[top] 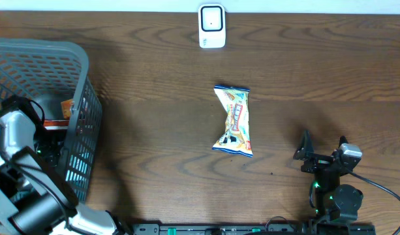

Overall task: Scan the item barcode
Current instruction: 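Return the left gripper into the basket and grasp the light-blue packet, then carry the light-blue packet out and set it left of the snack bag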

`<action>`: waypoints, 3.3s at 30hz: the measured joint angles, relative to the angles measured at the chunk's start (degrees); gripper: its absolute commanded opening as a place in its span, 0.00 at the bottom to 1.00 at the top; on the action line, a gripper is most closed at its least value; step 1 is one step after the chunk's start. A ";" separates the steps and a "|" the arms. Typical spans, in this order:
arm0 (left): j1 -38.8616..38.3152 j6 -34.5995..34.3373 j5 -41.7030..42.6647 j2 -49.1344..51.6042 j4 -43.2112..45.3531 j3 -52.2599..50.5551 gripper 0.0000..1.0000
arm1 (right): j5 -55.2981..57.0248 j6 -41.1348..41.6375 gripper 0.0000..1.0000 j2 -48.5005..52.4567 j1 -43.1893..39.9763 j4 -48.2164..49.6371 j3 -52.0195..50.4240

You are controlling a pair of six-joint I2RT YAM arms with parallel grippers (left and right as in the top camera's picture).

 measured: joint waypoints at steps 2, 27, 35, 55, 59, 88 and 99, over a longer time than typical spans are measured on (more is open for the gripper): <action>0.00 0.00 -0.55 1.20 -0.50 0.00 0.62 | 0.00 0.00 0.99 0.00 0.00 0.00 0.00; 0.24 0.44 -0.33 -7.96 -7.96 10.84 0.07 | 0.00 0.00 0.99 0.00 0.00 0.00 0.00; -0.02 0.76 1.92 -30.03 -2.80 14.78 0.08 | 0.00 0.00 0.99 0.00 0.00 -0.02 0.00; -39.34 23.06 23.08 -50.12 12.37 12.02 0.07 | 0.00 0.00 0.99 0.00 0.00 -0.02 0.00; -48.04 25.18 21.79 -42.18 12.35 8.81 0.08 | 0.00 0.00 0.99 0.00 0.00 0.00 0.00; -69.55 21.73 10.14 5.86 15.54 7.19 0.86 | 0.00 0.00 0.99 0.00 0.00 0.00 -0.02; -64.94 25.49 3.02 -4.20 1.73 25.66 0.98 | 0.00 0.00 0.99 0.00 0.00 0.00 -0.02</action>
